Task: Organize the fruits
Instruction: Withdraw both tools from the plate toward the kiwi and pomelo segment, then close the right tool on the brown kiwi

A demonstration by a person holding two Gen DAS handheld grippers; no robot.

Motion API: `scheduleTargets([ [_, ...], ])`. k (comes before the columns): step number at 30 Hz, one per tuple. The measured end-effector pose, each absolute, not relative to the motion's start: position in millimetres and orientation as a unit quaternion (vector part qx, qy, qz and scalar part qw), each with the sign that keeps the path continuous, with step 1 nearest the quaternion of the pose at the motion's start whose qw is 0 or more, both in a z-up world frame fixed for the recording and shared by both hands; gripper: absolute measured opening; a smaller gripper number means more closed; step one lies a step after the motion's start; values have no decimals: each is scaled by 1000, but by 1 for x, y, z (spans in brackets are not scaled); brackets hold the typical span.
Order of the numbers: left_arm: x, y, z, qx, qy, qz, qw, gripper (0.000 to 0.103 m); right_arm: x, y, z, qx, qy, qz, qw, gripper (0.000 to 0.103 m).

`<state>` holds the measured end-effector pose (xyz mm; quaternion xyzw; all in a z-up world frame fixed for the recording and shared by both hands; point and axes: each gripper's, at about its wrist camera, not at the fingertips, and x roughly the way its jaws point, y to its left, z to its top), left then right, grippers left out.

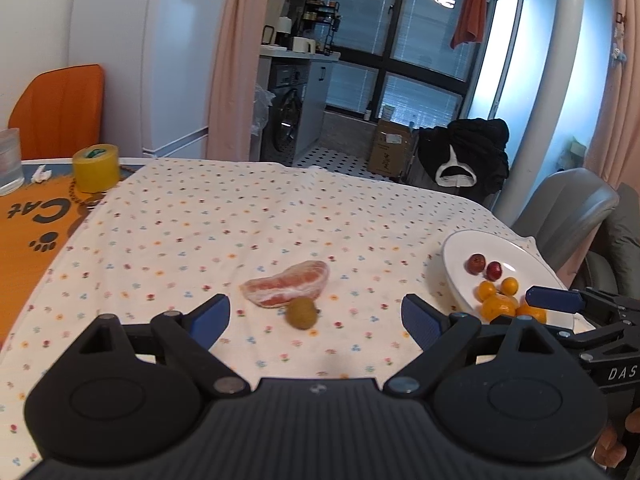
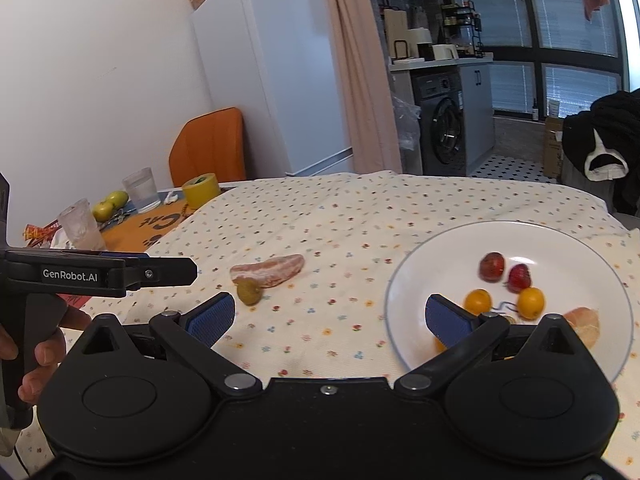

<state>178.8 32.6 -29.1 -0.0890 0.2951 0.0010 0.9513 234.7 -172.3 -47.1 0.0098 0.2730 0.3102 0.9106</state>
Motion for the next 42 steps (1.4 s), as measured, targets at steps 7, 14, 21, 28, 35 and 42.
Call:
scheduleTargets([
  [7,173,51,-31,-95,295,14,951,91,236,-156,-47,6,277,321,906,103],
  [14,170,65,-33,-104,297,28,949,92,239,-141,-48,0,284,331,900,103],
  [21,173,79,-42,-114,311,37,943,92,243,-121,-54,-13,295,343,892,103],
  [28,177,85,-48,-122,317,40,940,92,249,-110,-58,-17,304,350,886,103],
  [35,183,93,-56,-129,326,45,936,91,256,-92,-64,-30,314,362,877,95],
  [42,190,102,-63,-136,333,49,932,91,264,-70,-74,-45,330,373,866,82],
])
